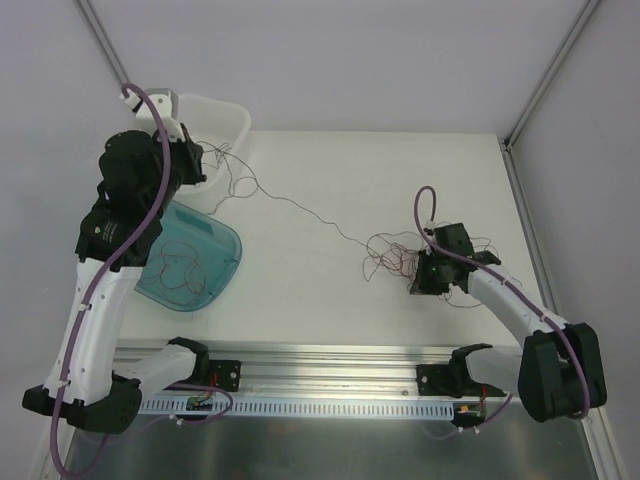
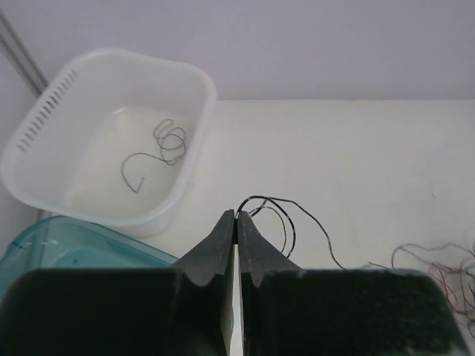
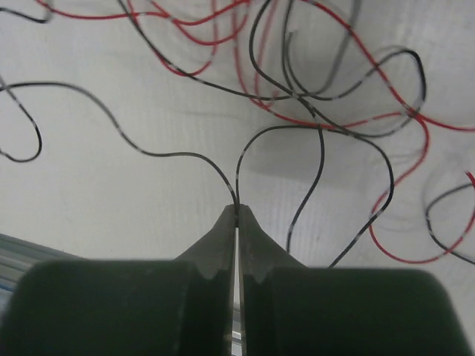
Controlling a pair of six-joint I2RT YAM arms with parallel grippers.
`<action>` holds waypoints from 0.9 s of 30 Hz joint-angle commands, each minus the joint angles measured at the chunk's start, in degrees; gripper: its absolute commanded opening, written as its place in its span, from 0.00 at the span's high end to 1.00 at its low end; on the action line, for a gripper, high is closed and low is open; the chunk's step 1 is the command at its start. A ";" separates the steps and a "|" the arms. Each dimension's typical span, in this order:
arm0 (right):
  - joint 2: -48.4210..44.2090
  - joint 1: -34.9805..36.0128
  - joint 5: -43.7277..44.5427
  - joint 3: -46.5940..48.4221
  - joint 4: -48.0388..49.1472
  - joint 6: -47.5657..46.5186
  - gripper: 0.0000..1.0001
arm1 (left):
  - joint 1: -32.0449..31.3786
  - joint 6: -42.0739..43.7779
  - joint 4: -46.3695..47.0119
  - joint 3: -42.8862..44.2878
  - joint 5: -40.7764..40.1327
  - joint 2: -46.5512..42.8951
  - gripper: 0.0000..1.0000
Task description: Untangle the cables
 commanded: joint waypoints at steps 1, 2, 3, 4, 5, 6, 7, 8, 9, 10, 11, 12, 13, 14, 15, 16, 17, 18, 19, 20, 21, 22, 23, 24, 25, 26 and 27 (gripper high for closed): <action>-5.53 -4.63 -1.73 -1.44 -1.23 3.08 0.99 | 2.44 3.82 -1.03 9.30 -6.31 2.60 1.00; -6.23 -6.38 -1.91 -1.44 -1.41 3.25 0.99 | 3.41 4.09 -1.12 11.15 -6.40 3.22 1.00; -6.85 -6.92 -1.82 -1.44 -1.58 3.34 0.99 | 3.68 4.18 -1.29 14.82 -6.32 3.75 1.00; -7.46 -7.97 -1.74 -1.27 -2.19 3.52 0.99 | 3.77 4.09 -1.29 16.51 -6.32 4.71 1.00; -7.73 -8.16 -1.91 -1.27 -2.29 3.43 0.99 | 3.86 4.00 -1.29 18.00 -6.23 5.16 1.00; -7.82 -8.42 -1.91 -1.18 -2.46 3.87 0.99 | 3.86 4.00 -1.38 20.80 -5.53 5.60 1.00; -7.82 -8.86 -2.00 -1.26 -2.55 3.96 0.99 | 3.86 4.18 -1.47 22.14 -5.70 6.38 1.00; -7.56 -9.12 -1.74 -1.44 -2.64 4.05 0.99 | 4.03 4.52 -1.56 23.19 -6.48 6.65 1.00; -7.38 -9.39 -1.65 -1.62 -2.64 4.57 0.99 | 4.12 4.88 -1.64 24.95 -6.93 6.74 1.00; -7.38 -10.52 -1.73 -2.23 -2.20 4.83 0.99 | 4.29 5.23 -1.73 25.75 -8.67 6.92 1.00; -7.64 -11.05 -2.78 -3.36 -1.85 5.27 0.99 | 4.38 5.32 -1.73 26.54 -9.99 6.92 1.00; -7.99 -11.75 -3.49 -4.07 -1.24 5.45 0.99 | 4.56 5.32 -1.65 27.85 -10.62 6.83 1.00; -8.35 -11.94 -4.97 -4.51 -0.01 5.89 1.00 | 4.56 5.32 -1.65 28.56 -9.23 7.09 1.00; -8.52 -11.94 -5.51 -4.52 0.08 6.07 0.99 | 4.56 5.32 -1.73 29.26 -8.43 7.27 1.00; -8.26 -12.02 -5.86 -4.26 0.09 6.15 0.99 | 4.56 5.32 -1.73 30.23 -8.25 7.62 1.00; -7.91 -11.94 -5.95 -3.82 -0.78 5.81 0.99 | 4.56 5.32 -1.73 30.67 -8.77 7.97 1.00; -7.47 -12.02 -5.00 -3.29 -1.32 5.54 0.99 | 4.56 6.80 -1.73 31.11 -10.69 8.49 1.00; -6.51 -12.11 -4.12 -2.68 -1.93 5.37 0.99 | 4.65 7.07 -1.73 32.07 -11.75 8.59 1.00; -6.16 -12.98 -3.41 -2.76 -2.72 5.19 0.99 | 5.00 7.60 -1.82 32.87 -12.55 8.94 1.00; -6.24 -13.51 -3.58 -2.93 -2.64 5.01 0.99 | 5.09 7.87 -1.73 33.66 -12.99 9.11 1.00; -6.85 -13.87 -4.02 -3.54 -2.29 4.84 0.99 | 5.09 8.30 -1.73 35.23 -12.39 9.38 1.00; -7.20 -14.04 -4.80 -3.46 -2.11 4.84 0.99 | 5.09 9.00 -1.82 35.94 -11.51 10.16 1.00; -7.29 -14.05 -5.77 -3.38 -1.94 4.58 0.99 | 5.09 9.18 -1.73 36.38 -9.76 10.43 1.00; -7.29 -13.96 -7.08 -2.68 -1.50 4.57 0.99 | 5.09 9.36 -1.73 37.00 -8.70 10.78 1.00; -6.77 -13.70 -8.92 -2.24 -1.50 4.57 0.99 | 5.09 9.54 -1.73 37.09 -7.73 11.57 1.00; -6.59 -13.43 -9.46 -1.54 -1.76 4.40 0.99 | 5.09 9.54 -1.73 37.09 -6.77 12.01 1.00; -6.50 -13.08 -9.82 -1.01 -2.02 3.70 1.00 | 5.09 9.63 -1.56 37.18 -5.10 12.36 1.00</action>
